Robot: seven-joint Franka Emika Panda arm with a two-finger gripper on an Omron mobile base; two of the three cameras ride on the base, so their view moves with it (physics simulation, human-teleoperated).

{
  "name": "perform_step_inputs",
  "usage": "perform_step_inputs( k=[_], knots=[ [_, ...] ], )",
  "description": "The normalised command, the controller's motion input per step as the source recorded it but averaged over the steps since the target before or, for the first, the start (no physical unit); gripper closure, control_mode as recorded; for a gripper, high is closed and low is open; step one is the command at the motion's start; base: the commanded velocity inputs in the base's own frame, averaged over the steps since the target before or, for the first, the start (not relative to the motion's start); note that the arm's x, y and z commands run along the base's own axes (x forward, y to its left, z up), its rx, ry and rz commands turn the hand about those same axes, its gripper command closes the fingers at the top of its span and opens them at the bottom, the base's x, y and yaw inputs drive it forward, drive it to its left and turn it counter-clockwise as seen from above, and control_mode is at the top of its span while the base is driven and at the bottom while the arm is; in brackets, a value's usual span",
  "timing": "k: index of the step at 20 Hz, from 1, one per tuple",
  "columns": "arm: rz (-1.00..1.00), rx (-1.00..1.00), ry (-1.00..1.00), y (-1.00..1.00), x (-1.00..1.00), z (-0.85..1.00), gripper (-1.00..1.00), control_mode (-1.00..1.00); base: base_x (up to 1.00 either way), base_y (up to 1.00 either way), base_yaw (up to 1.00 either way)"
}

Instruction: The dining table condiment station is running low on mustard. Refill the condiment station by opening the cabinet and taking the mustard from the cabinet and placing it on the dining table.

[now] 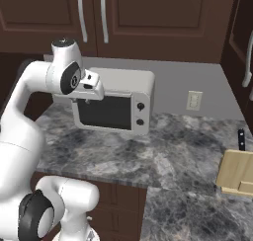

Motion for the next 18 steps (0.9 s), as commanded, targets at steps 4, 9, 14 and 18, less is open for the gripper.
perform_step_inputs(
  k=[4, 9, 14, 18],
  knots=[
    [0.00, 0.00, -0.20, 0.01, -0.16, 0.14, -1.00, -1.00, 0.00, 0.00, 0.00],
    [0.00, 0.00, -0.48, 0.00, -0.24, 0.66, -1.00, -1.00, 0.00, 0.00, 0.00],
    [0.00, 0.00, -0.38, 0.08, 0.00, 0.95, -1.00, -1.00, 0.00, 0.00, 0.00],
    [0.00, 0.00, -0.24, 0.00, 0.00, 0.96, -1.00, -1.00, 0.00, 0.00, 0.00]
  ],
)
